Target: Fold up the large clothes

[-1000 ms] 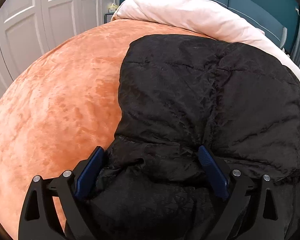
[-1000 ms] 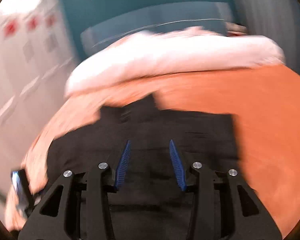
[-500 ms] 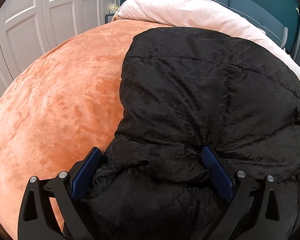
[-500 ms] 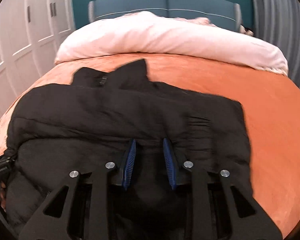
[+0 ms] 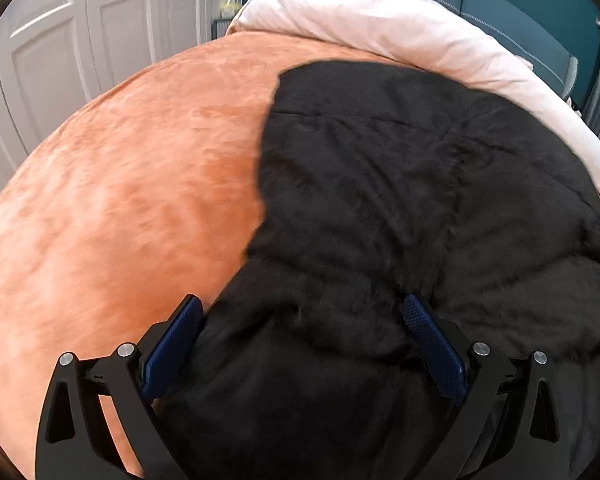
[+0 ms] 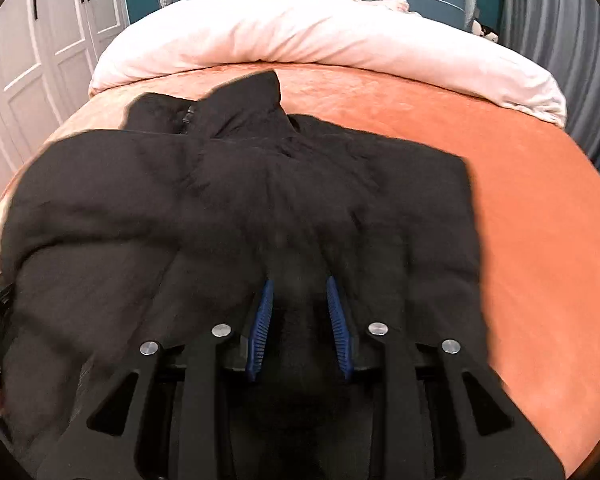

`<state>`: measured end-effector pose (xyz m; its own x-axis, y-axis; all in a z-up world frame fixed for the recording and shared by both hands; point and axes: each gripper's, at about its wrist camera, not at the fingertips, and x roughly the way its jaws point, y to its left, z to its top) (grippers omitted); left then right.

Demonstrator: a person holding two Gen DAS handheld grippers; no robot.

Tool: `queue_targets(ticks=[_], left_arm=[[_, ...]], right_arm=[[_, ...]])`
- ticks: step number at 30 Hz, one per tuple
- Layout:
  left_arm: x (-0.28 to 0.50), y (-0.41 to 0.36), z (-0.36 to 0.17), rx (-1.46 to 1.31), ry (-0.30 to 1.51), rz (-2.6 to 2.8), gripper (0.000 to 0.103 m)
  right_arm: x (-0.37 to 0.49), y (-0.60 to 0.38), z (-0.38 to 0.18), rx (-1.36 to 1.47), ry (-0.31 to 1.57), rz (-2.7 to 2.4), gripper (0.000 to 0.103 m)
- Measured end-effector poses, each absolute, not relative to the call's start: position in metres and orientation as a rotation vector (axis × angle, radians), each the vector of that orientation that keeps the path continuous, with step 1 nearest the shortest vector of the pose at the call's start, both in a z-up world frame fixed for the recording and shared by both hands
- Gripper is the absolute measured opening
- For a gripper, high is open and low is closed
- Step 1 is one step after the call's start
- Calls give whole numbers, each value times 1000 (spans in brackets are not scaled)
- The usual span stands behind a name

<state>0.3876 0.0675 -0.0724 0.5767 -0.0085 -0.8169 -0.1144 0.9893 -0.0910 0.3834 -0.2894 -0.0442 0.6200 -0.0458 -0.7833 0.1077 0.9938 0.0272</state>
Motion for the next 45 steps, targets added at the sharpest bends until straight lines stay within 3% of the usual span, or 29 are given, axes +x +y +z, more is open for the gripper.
queue_targets(ticks=[2, 5, 10, 13, 16, 17, 18, 19, 20, 21, 22, 23, 25, 33, 40, 42, 45], left_arm=[[351, 84, -52, -152, 970, 12, 96], [280, 116, -35, -209, 999, -64, 96], [179, 162, -51, -420, 1127, -77, 96], [140, 158, -52, -429, 1096, -86, 97], [131, 144, -53, -424, 1120, -109, 96], [130, 139, -54, -419, 1125, -113, 95], [130, 133, -54, -398, 1120, -104, 85], [130, 129, -53, -394, 1116, -113, 67], [129, 126, -54, -406, 1116, -131, 59], [131, 123, -53, -416, 1123, -136, 50], [130, 121, -50, -419, 1123, -138, 33], [129, 119, -46, -417, 1117, -147, 22], [125, 120, -31, -409, 1100, -172, 12], [56, 129, 38, -314, 1059, -288, 8], [-69, 146, 74, -186, 1297, -443, 8], [-85, 146, 89, -178, 1315, -458, 8], [-74, 139, 125, -223, 1178, -477, 8]], right_arm=[[318, -295, -13, 76, 847, -53, 61], [226, -314, 5, 94, 832, -35, 76], [93, -373, -30, 320, 1023, -148, 82], [58, -388, -61, 497, 1092, -182, 82], [49, -378, -72, 540, 1080, -192, 91], [51, -373, -72, 530, 1078, -198, 91], [54, -369, -71, 531, 1076, -199, 91], [56, -367, -71, 558, 1067, -176, 86], [59, -366, -72, 596, 1059, -144, 69], [62, -366, -71, 626, 1067, -125, 63], [63, -366, -70, 644, 1073, -129, 52], [61, -366, -67, 659, 1066, -114, 24], [59, -364, -55, 681, 1052, -78, 13], [-4, -342, 13, 491, 1092, 102, 9], [-122, -338, 54, 403, 1316, 280, 9], [-140, -335, 76, 379, 1300, 287, 9], [-128, -337, 105, 384, 1190, 291, 9]])
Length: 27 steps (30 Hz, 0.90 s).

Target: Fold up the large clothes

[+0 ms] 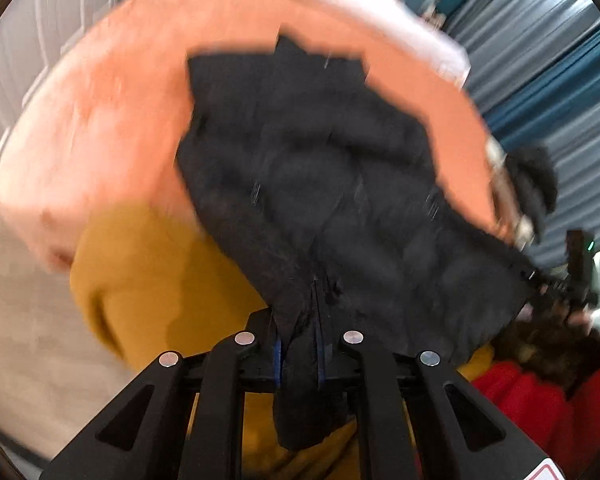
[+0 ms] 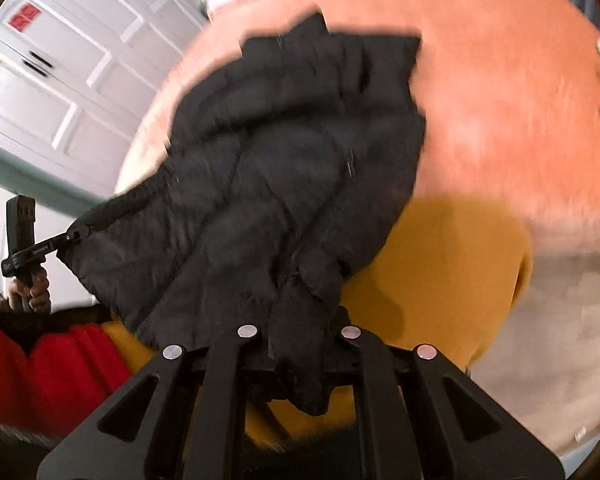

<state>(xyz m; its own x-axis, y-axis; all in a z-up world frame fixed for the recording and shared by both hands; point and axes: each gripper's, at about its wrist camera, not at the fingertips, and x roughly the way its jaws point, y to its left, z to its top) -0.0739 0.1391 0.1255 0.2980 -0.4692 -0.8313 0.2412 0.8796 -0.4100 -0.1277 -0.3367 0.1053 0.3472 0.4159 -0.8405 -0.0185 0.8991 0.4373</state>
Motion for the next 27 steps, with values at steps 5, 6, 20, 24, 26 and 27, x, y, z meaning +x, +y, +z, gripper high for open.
queue_targets(ticks=[5, 6, 20, 24, 26, 27], left_arm=[[-2, 139, 160, -338, 883, -445, 9], [7, 143, 159, -357, 860, -424, 9], [115, 143, 104, -464, 797, -279, 11], [142, 141, 80, -489, 821, -250, 13], [153, 140, 70, -492, 835, -239, 13], [160, 139, 63, -494, 849, -232, 15]], right_arm=[[-67, -377, 135, 556, 913, 274, 10], [-51, -386, 135, 595, 861, 266, 10], [46, -403, 80, 809, 674, 150, 11], [68, -401, 62, 831, 681, 116, 11], [78, -400, 53, 833, 690, 100, 12], [85, -400, 48, 834, 697, 90, 12]])
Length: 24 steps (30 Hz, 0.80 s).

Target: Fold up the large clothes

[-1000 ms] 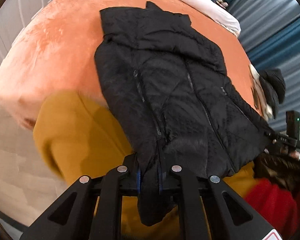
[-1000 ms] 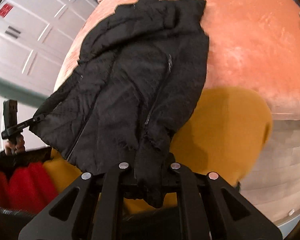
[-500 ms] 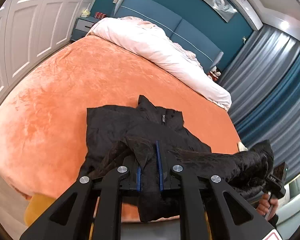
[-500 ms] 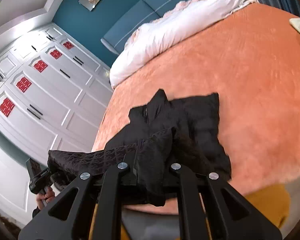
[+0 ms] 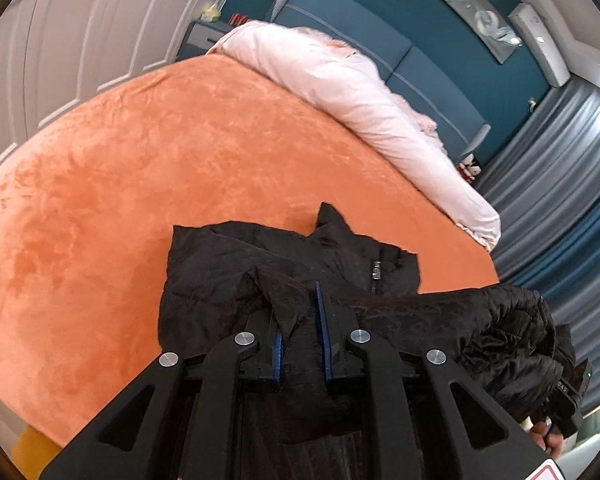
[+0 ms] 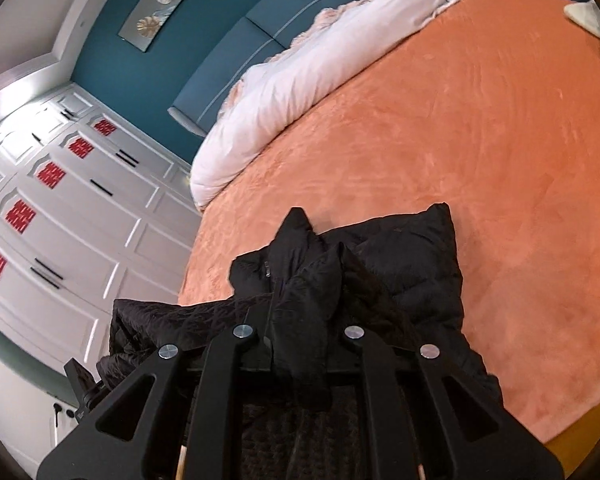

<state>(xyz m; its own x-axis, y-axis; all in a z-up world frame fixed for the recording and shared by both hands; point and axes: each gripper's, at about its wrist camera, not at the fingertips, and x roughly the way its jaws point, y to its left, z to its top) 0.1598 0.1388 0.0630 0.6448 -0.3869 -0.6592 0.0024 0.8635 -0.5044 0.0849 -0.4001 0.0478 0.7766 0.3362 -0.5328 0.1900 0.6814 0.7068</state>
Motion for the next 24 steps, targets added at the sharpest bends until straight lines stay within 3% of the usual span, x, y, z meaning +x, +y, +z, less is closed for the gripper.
queue_targets(ticks=[1, 11, 16, 24], left_arm=[[165, 138, 58, -490, 857, -225, 19], [204, 130, 8, -473, 937, -179, 21], [193, 160, 45, -674, 901, -227, 25], [179, 165, 97, -621, 863, -225, 25]], right_arm=[[90, -401, 43, 836, 702, 84, 13], [128, -405, 8, 851, 750, 60, 20], [115, -418, 22, 918, 710, 128, 26], [95, -423, 59, 957, 609, 207, 42]])
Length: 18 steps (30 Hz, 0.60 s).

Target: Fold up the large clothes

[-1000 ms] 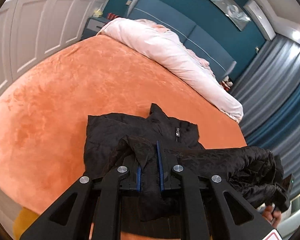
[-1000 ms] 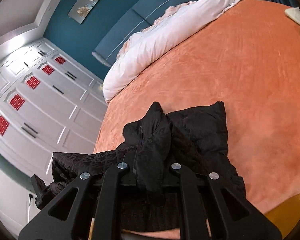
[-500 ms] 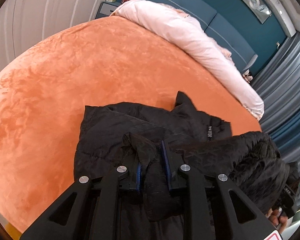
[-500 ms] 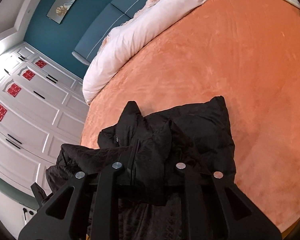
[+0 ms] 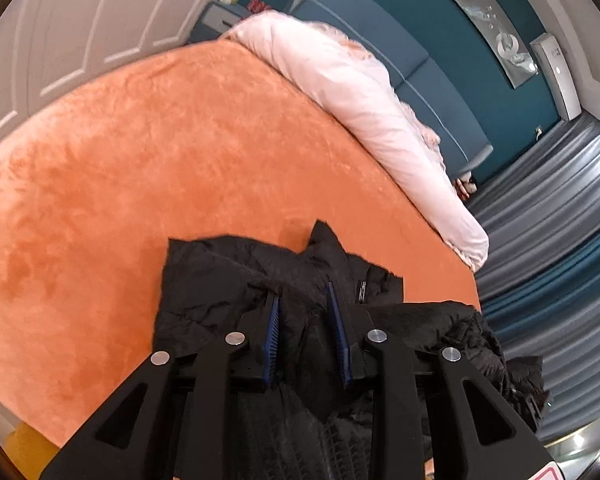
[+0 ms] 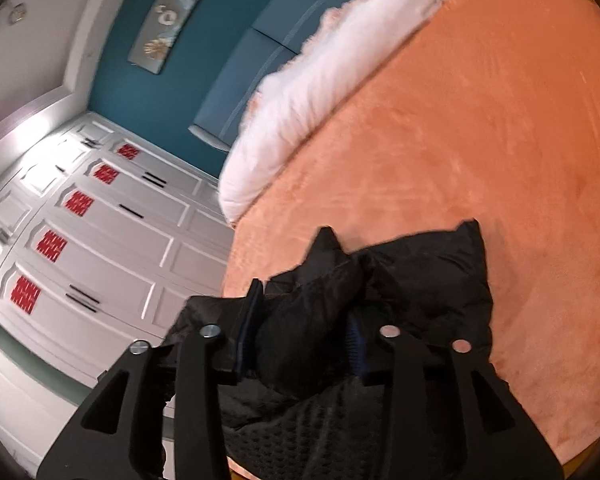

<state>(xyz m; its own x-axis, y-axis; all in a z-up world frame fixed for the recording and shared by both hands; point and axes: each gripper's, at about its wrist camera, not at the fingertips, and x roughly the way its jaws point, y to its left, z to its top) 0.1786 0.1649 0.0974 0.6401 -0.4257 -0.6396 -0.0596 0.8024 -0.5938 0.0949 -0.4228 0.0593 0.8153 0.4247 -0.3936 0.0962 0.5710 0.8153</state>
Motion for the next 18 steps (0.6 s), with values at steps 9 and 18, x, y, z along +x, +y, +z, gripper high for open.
queue_targets(ticks=[9, 18], left_arm=[[149, 145, 172, -349, 600, -103, 50], [186, -10, 127, -64, 725, -354, 53]], right_arm=[[70, -408, 102, 859, 440, 186, 60], [137, -288, 123, 151, 605, 94, 48]])
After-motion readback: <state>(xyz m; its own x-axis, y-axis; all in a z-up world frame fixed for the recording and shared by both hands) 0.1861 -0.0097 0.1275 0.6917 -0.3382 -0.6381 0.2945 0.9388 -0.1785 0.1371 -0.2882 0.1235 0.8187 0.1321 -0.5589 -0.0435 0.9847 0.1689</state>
